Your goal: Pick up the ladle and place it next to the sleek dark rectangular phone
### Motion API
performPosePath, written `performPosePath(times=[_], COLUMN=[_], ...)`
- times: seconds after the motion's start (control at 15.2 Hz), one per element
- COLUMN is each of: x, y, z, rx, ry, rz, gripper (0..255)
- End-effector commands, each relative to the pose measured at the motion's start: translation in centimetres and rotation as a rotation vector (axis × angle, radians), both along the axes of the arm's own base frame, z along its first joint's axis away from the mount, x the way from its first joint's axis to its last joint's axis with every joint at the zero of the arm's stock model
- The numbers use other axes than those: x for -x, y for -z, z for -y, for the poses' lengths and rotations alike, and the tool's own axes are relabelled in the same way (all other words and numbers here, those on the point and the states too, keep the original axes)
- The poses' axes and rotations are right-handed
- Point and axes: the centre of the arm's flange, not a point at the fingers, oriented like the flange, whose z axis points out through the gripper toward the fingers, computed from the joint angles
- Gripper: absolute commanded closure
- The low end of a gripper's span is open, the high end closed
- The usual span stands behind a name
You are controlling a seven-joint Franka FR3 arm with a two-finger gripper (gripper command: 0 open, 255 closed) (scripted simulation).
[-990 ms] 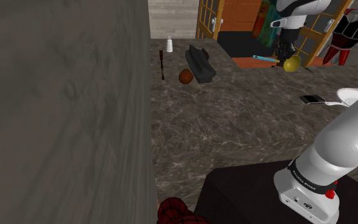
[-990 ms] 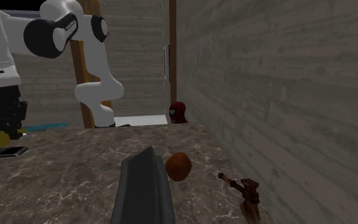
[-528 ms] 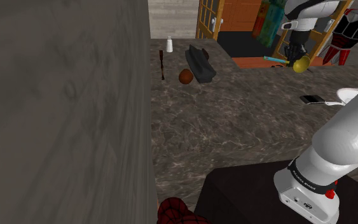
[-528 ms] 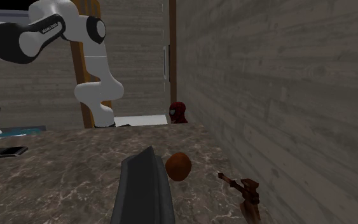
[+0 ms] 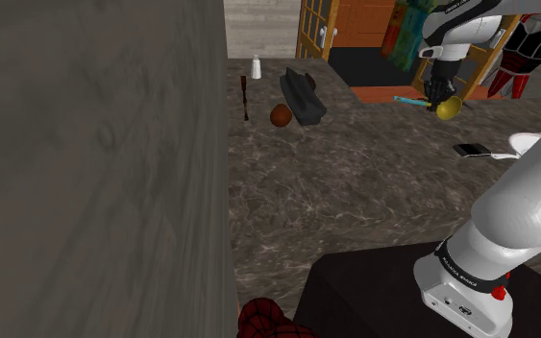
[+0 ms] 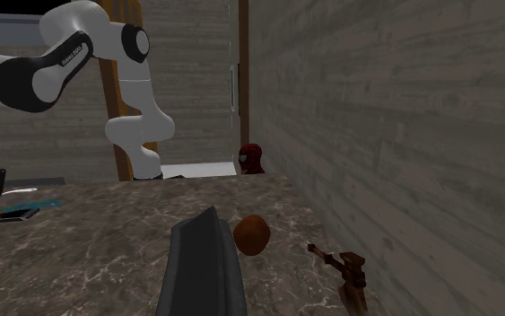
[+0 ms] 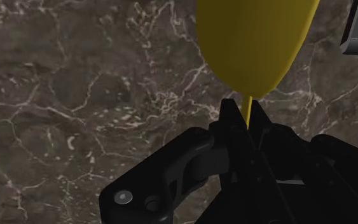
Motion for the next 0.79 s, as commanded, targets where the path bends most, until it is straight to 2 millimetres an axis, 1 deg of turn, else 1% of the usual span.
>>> performPosePath(times=[0.0,0.59,0.73], x=[0.1,0.1,0.1], y=[1.1,5.8,6.2], z=[0.0,0.0,0.0], rx=[0.0,0.0,0.0], ry=[0.0,0.0,0.0], rz=[0.0,0.0,0.0], gripper=[255,255,255])
